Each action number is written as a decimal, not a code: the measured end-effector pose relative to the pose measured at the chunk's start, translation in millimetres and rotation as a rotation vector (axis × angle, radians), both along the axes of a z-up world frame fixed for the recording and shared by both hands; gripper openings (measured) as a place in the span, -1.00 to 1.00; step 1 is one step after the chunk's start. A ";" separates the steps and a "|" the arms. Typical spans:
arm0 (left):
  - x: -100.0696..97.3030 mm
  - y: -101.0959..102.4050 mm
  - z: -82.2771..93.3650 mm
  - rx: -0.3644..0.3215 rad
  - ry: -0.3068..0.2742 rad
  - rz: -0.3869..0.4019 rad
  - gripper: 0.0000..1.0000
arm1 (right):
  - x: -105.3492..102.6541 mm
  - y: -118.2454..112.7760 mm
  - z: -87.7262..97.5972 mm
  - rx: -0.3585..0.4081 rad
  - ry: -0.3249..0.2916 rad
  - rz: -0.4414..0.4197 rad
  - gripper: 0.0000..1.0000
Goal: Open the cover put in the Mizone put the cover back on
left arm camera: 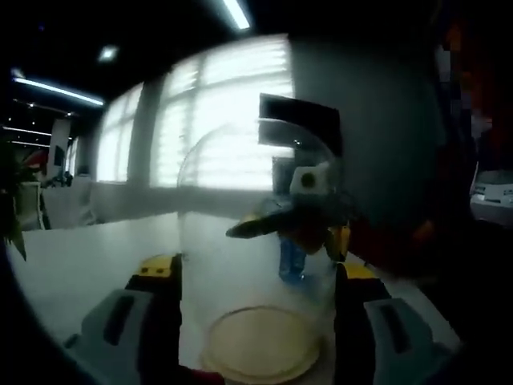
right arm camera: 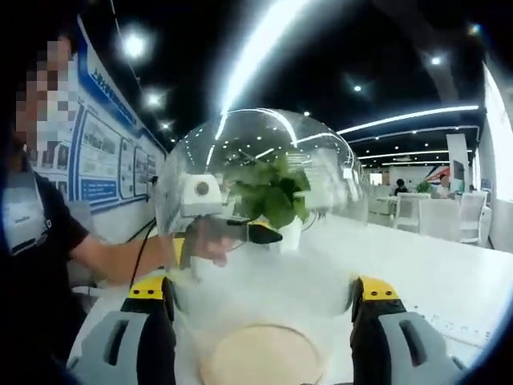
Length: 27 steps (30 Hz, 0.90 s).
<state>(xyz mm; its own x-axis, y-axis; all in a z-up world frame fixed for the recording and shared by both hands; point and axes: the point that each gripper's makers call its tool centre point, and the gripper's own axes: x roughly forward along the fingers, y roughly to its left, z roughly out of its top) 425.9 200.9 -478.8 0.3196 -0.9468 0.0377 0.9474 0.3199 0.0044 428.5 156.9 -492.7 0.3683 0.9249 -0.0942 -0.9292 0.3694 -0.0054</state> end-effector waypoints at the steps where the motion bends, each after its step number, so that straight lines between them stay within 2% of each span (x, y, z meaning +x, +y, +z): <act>1: 0.0 -0.5 -0.2 0.005 -0.006 0.004 0.34 | -0.4 0.3 0.2 0.001 -0.002 0.000 0.72; 2: -1.0 -2.5 2.2 -0.014 -0.007 0.003 0.35 | -0.4 0.5 0.3 0.002 -0.003 0.000 0.72; 8: -1.3 -5.1 2.7 -0.020 -0.007 0.007 0.38 | -0.8 1.2 0.8 0.027 -0.014 0.005 0.72; 14: -1.7 2.5 2.7 0.006 -0.012 0.012 0.38 | -1.1 8.7 3.2 0.054 -0.028 0.019 0.72; 27: -1.7 7.6 1.9 0.041 -0.005 0.020 0.39 | -1.8 15.1 2.3 0.052 -0.016 0.017 0.72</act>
<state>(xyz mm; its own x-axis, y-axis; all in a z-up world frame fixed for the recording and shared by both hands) 424.3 208.5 -476.9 0.3385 -0.9410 0.0009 0.9407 0.3384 0.0222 426.7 172.0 -490.3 0.3534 0.9346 -0.0396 -0.9354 0.3536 -0.0019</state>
